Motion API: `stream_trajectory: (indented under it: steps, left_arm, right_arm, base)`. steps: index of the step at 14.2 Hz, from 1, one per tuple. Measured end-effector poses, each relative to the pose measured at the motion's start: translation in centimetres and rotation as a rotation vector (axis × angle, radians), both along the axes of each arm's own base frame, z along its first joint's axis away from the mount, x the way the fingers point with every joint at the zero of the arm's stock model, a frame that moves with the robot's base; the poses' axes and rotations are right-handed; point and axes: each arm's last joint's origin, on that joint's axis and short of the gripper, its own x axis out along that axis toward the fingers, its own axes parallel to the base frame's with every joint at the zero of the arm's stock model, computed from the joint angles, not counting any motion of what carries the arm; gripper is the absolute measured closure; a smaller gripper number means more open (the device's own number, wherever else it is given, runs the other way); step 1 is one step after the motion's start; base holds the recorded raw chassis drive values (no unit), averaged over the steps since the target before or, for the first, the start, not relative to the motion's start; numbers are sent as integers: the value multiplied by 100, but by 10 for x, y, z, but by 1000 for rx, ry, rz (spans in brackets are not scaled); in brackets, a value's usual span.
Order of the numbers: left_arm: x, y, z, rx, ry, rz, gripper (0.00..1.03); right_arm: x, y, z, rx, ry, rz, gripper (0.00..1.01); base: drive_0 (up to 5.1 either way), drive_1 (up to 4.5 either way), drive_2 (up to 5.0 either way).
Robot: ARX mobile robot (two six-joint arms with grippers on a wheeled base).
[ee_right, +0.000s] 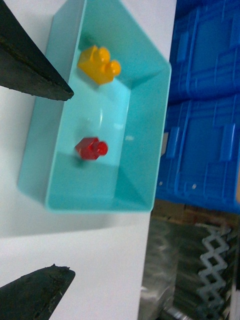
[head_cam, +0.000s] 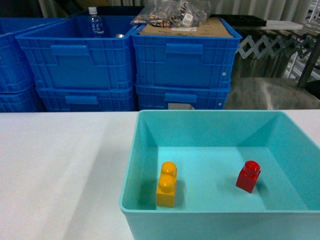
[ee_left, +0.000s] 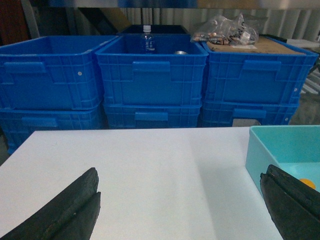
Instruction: Pick red block from blue box to shelf
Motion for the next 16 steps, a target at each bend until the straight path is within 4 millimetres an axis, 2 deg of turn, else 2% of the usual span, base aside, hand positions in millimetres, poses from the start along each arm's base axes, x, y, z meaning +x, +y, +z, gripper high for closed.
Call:
stream_trajectory:
  steps: [2, 3, 5, 7, 9, 11, 13, 16]
  left_arm:
    - [0, 0, 0, 0, 1, -1, 5]
    - [0, 0, 0, 0, 0, -1, 5]
    - [0, 0, 0, 0, 0, -1, 5]
    - [0, 0, 0, 0, 0, 0, 5]
    - [0, 0, 0, 0, 0, -1, 5]
    - [0, 0, 0, 0, 0, -1, 5]
    - [0, 0, 0, 0, 0, 0, 5]
    - [0, 0, 0, 0, 0, 0, 5]
  right_arm:
    - [13, 12, 21, -16, -1, 95, 3]
    - [27, 18, 32, -12, 33, 106, 3]
    - [60, 36, 38, -16, 132, 115, 3]
    - [103, 63, 36, -58, 232, 101, 3]
    - [142, 91, 20, -97, 324, 97, 3]
    - [175, 110, -3, -120, 419, 70, 3]
    - [206, 120, -30, -165, 479, -3, 3]
    - [229, 120, -64, -198, 559, -55, 3]
  base:
    - [0, 0, 0]
    - [0, 0, 0]
    - [0, 0, 0]
    - [0, 0, 0]
    - [0, 0, 0]
    - [0, 0, 0]
    - [0, 0, 0]
    - [0, 0, 0]
